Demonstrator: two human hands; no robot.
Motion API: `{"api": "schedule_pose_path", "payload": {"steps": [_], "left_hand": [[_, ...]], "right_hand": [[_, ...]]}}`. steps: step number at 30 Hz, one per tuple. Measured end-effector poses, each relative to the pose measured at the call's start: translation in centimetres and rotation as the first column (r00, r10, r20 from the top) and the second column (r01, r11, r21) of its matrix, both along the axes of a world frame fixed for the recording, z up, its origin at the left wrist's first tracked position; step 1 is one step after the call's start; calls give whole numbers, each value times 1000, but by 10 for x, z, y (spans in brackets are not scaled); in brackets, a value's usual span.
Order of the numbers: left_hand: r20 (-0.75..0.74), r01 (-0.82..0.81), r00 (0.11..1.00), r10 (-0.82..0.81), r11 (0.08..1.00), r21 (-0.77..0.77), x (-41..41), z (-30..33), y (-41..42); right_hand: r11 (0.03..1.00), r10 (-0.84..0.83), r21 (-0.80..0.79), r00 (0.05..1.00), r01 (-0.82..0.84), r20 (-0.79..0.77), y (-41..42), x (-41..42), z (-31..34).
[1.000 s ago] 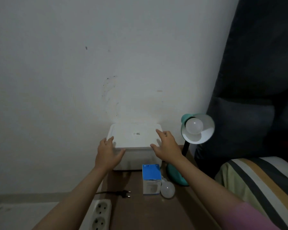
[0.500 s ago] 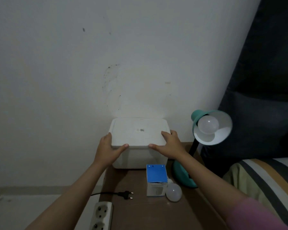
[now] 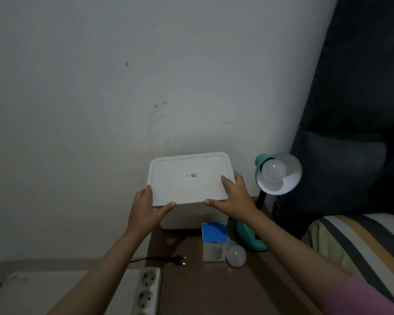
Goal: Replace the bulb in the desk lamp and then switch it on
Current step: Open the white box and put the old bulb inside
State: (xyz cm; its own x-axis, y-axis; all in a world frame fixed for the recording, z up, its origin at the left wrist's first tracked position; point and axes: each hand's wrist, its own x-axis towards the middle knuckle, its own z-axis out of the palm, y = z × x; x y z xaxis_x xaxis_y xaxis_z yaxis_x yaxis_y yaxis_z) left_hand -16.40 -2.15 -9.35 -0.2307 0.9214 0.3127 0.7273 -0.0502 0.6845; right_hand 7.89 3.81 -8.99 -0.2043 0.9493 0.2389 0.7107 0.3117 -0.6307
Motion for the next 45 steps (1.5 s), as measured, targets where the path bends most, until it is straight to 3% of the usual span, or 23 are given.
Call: {"api": "schedule_pose_path", "payload": {"steps": [7,18,25,33,37,45], "left_hand": [[-107,8,994,-8,1000,-2,26,-31,-114],[-40,59,997,-72,962,-267,96,-115,-247],[-108,49,990,-89,943,-329,102,-136,-253],[-190,11,978,-83,936,-352,106,-152,-250],[-206,26,974,-95,949,-315,106,-149,-243],[-170,35,983,-61,988,-151,89,-103,-168]], "right_hand": [[1000,-10,26,997,8,76,-116,31,-28],[959,-85,-260,991,108,100,-273,108,-118],[921,-113,-353,981,162,157,-276,111,-145],[920,-107,-356,978,165,178,-275,112,-160],[954,-134,-227,954,198,267,-263,106,-152],[980,-167,-103,985,171,46,-191,67,-120]]}}
